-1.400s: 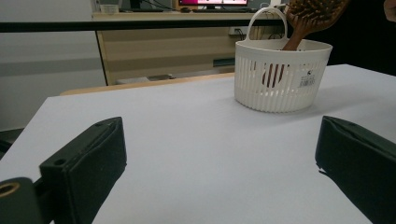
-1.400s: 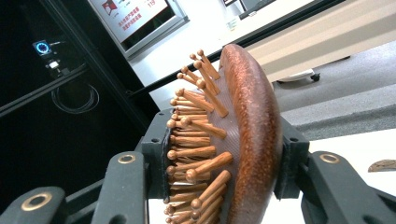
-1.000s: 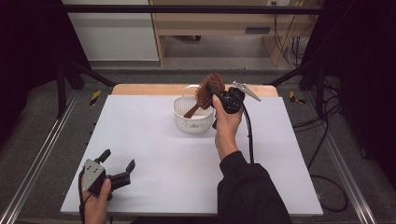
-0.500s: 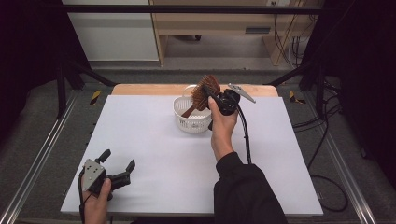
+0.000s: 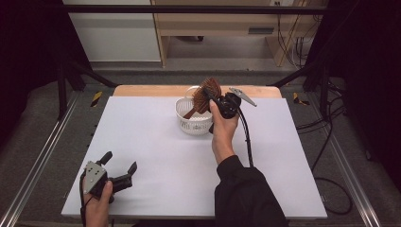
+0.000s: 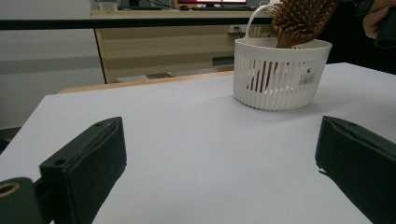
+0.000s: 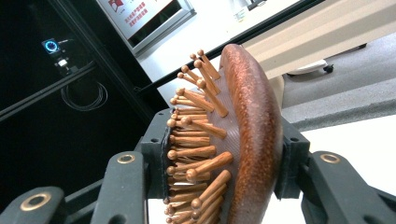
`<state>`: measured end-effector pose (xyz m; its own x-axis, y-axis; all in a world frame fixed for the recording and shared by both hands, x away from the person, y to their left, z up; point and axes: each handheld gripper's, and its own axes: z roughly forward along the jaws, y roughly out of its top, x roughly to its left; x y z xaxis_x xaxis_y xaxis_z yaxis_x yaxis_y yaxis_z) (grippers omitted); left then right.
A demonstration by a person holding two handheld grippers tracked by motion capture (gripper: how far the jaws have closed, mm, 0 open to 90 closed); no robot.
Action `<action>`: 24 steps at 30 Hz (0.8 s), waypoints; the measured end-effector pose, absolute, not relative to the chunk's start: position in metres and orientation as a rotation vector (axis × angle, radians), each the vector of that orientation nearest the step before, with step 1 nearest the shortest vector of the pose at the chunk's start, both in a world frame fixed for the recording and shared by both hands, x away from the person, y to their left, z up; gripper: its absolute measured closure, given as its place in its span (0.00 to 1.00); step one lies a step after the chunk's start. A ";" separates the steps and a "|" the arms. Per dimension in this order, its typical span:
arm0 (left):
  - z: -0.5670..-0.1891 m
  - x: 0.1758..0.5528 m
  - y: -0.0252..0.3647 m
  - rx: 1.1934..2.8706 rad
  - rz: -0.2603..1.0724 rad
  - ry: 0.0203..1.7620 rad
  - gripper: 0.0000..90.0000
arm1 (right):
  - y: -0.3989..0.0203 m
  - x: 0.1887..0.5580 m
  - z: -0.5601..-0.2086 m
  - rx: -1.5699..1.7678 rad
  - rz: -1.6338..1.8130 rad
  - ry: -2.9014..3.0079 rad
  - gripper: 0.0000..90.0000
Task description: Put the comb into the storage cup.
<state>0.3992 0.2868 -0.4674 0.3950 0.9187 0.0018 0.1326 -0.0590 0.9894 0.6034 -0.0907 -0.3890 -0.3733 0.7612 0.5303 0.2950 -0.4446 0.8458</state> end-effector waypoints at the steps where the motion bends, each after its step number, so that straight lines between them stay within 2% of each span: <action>1: -0.467 0.399 0.287 1.499 0.855 0.984 0.02 | -0.090 0.603 -0.389 1.504 1.877 1.408 0.56; 24: -0.468 0.400 0.286 1.504 0.848 0.982 0.02 | -0.089 0.604 -0.397 1.511 1.862 1.423 0.56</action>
